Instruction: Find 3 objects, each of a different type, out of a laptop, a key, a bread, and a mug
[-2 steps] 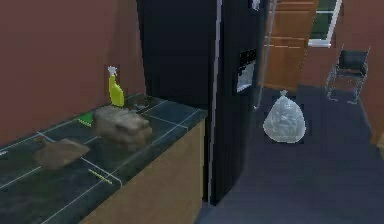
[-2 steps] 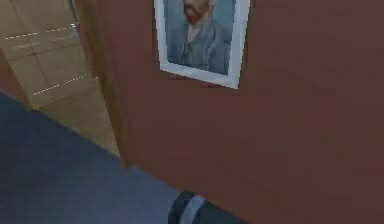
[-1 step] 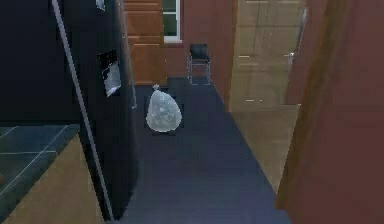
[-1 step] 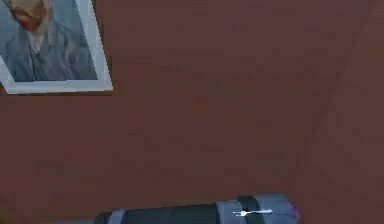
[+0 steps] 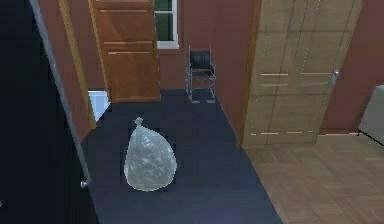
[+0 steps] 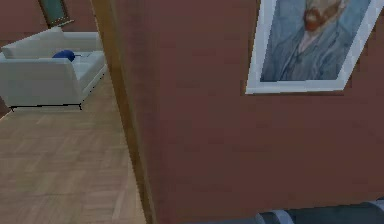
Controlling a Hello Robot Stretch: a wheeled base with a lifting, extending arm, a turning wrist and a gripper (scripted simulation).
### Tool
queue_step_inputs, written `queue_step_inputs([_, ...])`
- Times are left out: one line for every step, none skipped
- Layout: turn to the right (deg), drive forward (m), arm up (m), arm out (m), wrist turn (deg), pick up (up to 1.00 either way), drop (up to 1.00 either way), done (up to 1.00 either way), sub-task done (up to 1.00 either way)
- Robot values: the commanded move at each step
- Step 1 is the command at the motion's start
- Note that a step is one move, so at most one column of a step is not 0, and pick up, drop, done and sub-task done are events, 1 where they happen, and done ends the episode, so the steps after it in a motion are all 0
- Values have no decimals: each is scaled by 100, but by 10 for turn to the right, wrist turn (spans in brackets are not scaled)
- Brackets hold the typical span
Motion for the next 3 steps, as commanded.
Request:
queue_step_inputs([60,0,0,0,0,0,0,0,0])
queue_step_inputs([0,35,0,0,0,0,0,0,0])
queue_step_inputs([420,0,0,0,0,0,0,0,0])
